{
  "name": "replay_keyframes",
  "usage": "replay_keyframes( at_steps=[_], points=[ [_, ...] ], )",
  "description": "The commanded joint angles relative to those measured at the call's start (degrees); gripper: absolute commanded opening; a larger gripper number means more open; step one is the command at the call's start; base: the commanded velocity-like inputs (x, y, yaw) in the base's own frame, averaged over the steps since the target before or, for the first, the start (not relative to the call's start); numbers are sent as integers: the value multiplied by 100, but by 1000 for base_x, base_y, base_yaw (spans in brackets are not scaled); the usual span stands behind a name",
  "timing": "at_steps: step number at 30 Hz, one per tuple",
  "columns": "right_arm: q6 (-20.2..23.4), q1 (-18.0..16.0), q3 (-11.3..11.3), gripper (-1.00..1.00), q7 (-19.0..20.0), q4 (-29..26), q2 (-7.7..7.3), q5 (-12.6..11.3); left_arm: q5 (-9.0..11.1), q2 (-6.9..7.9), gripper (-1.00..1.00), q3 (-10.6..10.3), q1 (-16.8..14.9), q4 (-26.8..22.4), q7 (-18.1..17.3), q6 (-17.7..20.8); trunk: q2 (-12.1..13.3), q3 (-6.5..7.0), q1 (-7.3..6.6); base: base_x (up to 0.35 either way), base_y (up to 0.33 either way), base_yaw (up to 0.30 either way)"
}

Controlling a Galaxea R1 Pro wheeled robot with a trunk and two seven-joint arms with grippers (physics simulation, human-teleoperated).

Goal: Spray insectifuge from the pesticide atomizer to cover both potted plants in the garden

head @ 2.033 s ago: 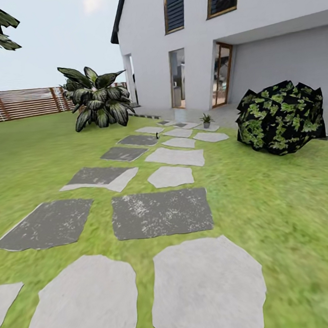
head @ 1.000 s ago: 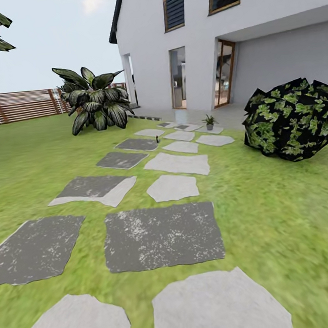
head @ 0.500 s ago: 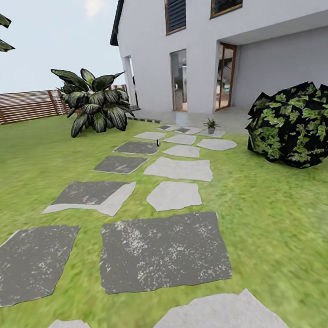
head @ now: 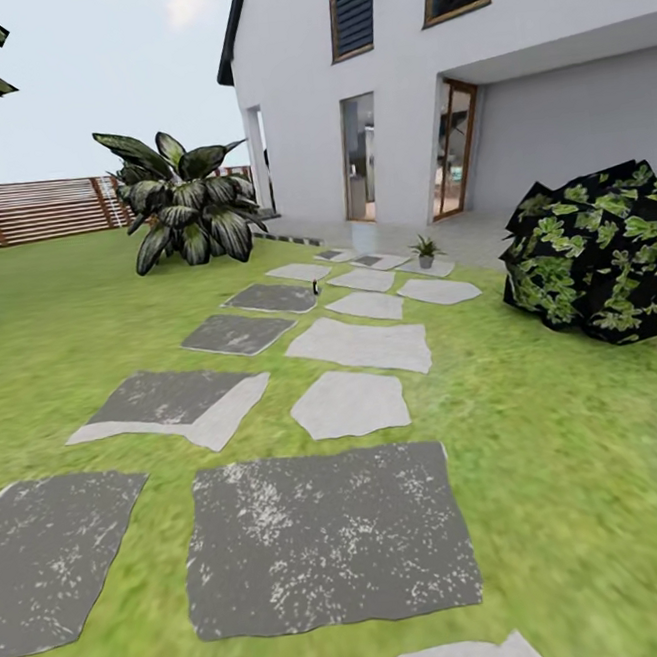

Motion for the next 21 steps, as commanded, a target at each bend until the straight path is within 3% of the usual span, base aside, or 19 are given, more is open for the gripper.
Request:
replay_keyframes(
  at_steps=[1, 21],
  points=[
    [-17, -3, 1, 100, -2, 4, -1, 2, -28, 1, 100, 3, -3, 4, 2, -19, -2, -5, 2, 338, 0, 0],
    [-15, -3, 7, 100, 7, 12, -1, 11, -27, 1, 100, 3, -3, 4, 2, -19, -2, -5, 2, 338, 0, 0]
  ],
)
